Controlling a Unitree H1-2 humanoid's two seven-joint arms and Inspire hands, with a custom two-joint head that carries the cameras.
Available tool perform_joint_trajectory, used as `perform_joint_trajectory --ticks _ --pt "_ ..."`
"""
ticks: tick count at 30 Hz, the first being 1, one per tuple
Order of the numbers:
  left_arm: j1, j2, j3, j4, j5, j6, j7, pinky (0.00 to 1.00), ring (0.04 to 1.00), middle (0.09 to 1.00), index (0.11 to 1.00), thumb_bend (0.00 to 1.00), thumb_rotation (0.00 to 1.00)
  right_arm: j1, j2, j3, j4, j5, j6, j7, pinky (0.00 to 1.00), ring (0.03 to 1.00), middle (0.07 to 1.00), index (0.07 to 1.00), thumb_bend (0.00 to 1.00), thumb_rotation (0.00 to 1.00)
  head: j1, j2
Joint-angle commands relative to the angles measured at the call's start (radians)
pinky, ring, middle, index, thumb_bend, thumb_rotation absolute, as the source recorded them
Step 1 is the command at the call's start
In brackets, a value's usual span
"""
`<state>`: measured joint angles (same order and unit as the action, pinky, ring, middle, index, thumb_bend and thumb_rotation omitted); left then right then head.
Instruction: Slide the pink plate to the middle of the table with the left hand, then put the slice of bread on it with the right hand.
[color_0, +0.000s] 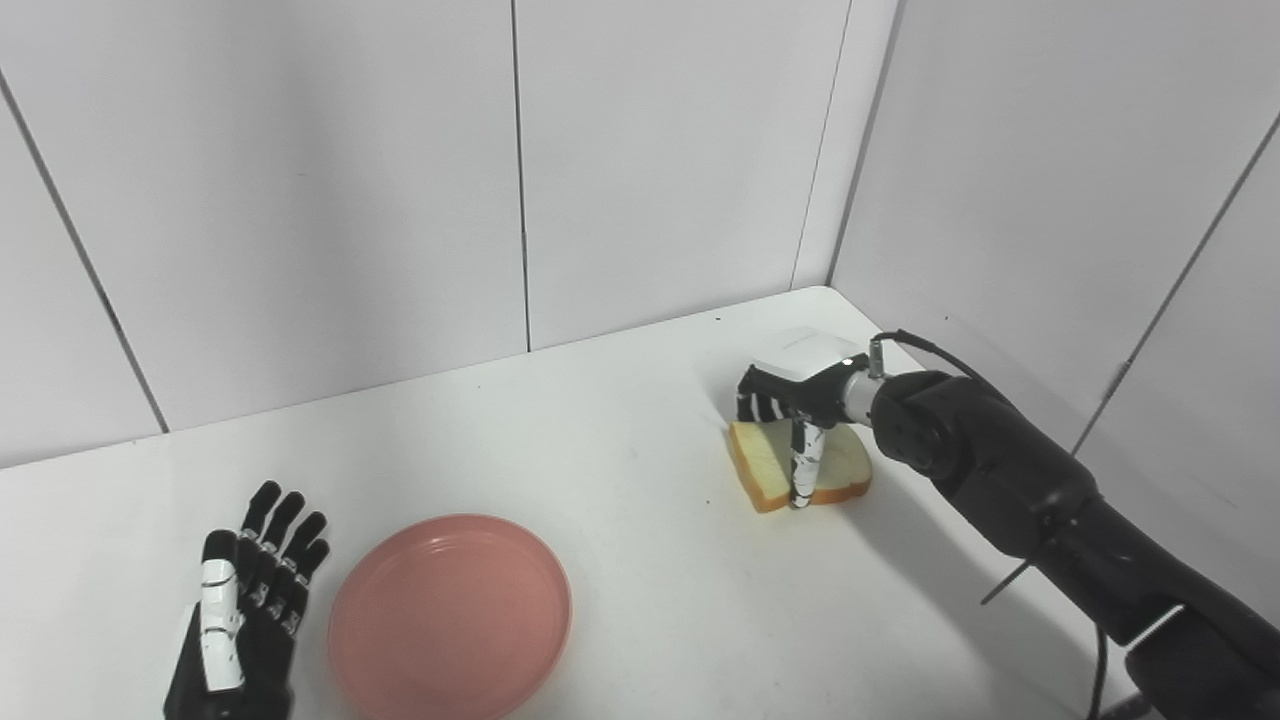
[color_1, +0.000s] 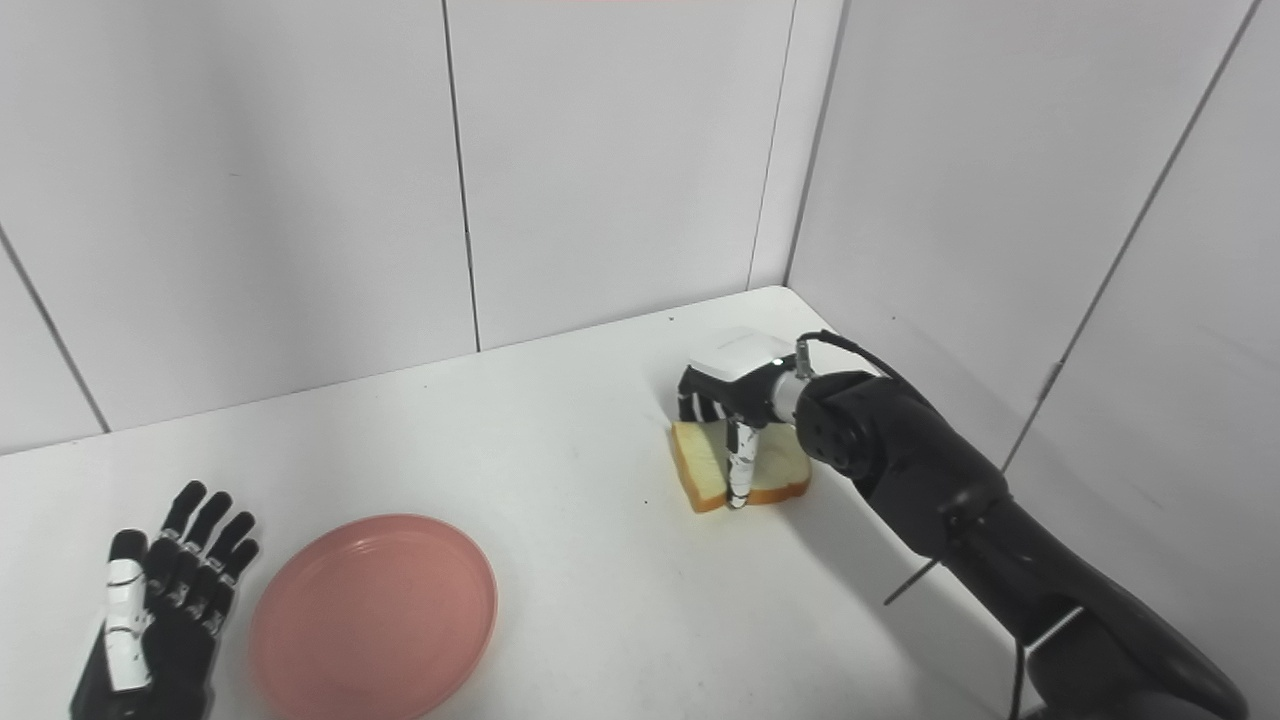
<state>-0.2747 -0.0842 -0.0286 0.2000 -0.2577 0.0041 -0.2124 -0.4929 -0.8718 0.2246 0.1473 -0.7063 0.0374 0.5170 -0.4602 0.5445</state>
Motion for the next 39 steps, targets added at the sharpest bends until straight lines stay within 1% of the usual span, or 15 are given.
perform_joint_trajectory --ticks 1,7,12,13,17,19,24,27,29,32,33,34,35,36,39 --pt "-0.023 -0.007 -0.002 -0.02 -0.002 -0.018 -0.004 0.95 0.93 0.961 0.934 0.65 0.97 -0.051 -0.025 -0.034 -0.052 0.017 0.038 0.021 0.3 0.373 0.448 0.51 0.52 0.0 0.004 0.0" --pt "-0.019 -0.011 -0.01 -0.035 0.014 -0.007 0.005 0.95 0.926 0.957 0.936 0.65 0.97 -0.085 -0.02 -0.055 -0.144 0.035 0.064 0.073 0.32 0.39 0.439 0.516 0.52 0.0 0.017 0.002" --pt "-0.015 -0.017 -0.021 -0.045 0.03 -0.002 0.013 0.96 0.929 0.959 0.944 0.65 1.0 -0.109 -0.008 -0.064 -0.215 0.054 0.105 0.127 0.39 0.455 0.462 0.511 0.53 0.0 0.039 0.004" --pt "-0.015 -0.018 -0.022 -0.046 0.033 -0.002 0.015 0.96 0.927 0.957 0.943 0.65 1.0 -0.111 -0.006 -0.065 -0.225 0.056 0.11 0.131 0.4 0.465 0.468 0.507 0.53 0.0 0.039 0.004" --pt "-0.013 -0.028 -0.026 -0.053 0.051 0.011 0.037 0.95 0.921 0.945 0.928 0.66 0.99 -0.113 0.011 -0.08 -0.265 0.092 0.084 0.116 0.42 0.478 0.478 0.499 0.53 0.0 0.061 0.01" --pt "-0.011 -0.032 -0.028 -0.054 0.054 0.012 0.042 0.95 0.92 0.942 0.925 0.66 0.98 -0.116 0.019 -0.078 -0.289 0.091 0.09 0.122 0.43 0.486 0.486 0.494 0.53 0.0 0.07 0.012" --pt "-0.009 -0.043 -0.035 -0.062 0.062 0.024 0.056 0.95 0.914 0.936 0.92 0.68 0.97 -0.144 0.068 -0.057 -0.344 0.113 0.094 0.146 0.37 0.441 0.453 0.513 0.52 0.0 0.095 0.019" --pt "-0.009 -0.049 -0.035 -0.064 0.061 0.025 0.056 0.95 0.911 0.933 0.918 0.68 0.96 -0.162 0.108 -0.038 -0.368 0.112 0.106 0.159 0.37 0.435 0.446 0.52 0.52 0.0 0.106 0.022" --pt "-0.009 -0.051 -0.036 -0.066 0.062 0.027 0.056 0.94 0.91 0.933 0.916 0.68 0.96 -0.176 0.142 -0.024 -0.384 0.106 0.124 0.17 0.36 0.437 0.446 0.521 0.52 0.0 0.131 0.029" --pt "-0.007 -0.054 -0.039 -0.071 0.068 0.028 0.06 0.93 0.907 0.932 0.912 0.68 0.95 -0.19 0.186 -0.012 -0.399 0.111 0.129 0.171 0.37 0.437 0.455 0.515 0.52 0.0 0.164 0.035" --pt "-0.006 -0.055 -0.04 -0.074 0.07 0.029 0.062 0.93 0.906 0.931 0.911 0.68 0.95 -0.192 0.201 -0.01 -0.401 0.118 0.124 0.169 0.37 0.437 0.456 0.514 0.52 0.0 0.186 0.039" --pt "-0.005 -0.058 -0.041 -0.076 0.073 0.028 0.065 0.94 0.908 0.932 0.912 0.68 0.96 -0.193 0.217 -0.009 -0.403 0.127 0.117 0.164 0.36 0.418 0.476 0.522 0.52 0.0 0.186 0.039" --pt "-0.005 -0.06 -0.042 -0.078 0.075 0.028 0.069 0.93 0.907 0.93 0.911 0.68 0.96 -0.195 0.232 -0.008 -0.404 0.139 0.111 0.162 0.35 0.406 0.487 0.526 0.52 0.0 0.206 0.043" --pt "-0.007 -0.063 -0.041 -0.079 0.075 0.027 0.073 0.93 0.905 0.929 0.908 0.68 0.96 -0.196 0.247 -0.008 -0.402 0.156 0.098 0.157 0.35 0.4 0.49 0.528 0.51 0.0 0.21 0.044" --pt "-0.011 -0.067 -0.038 -0.08 0.068 0.028 0.08 0.92 0.906 0.929 0.908 0.67 0.95 -0.2 0.283 -0.001 -0.409 0.19 0.084 0.152 0.34 0.4 0.496 0.528 0.51 0.0 0.249 0.05"
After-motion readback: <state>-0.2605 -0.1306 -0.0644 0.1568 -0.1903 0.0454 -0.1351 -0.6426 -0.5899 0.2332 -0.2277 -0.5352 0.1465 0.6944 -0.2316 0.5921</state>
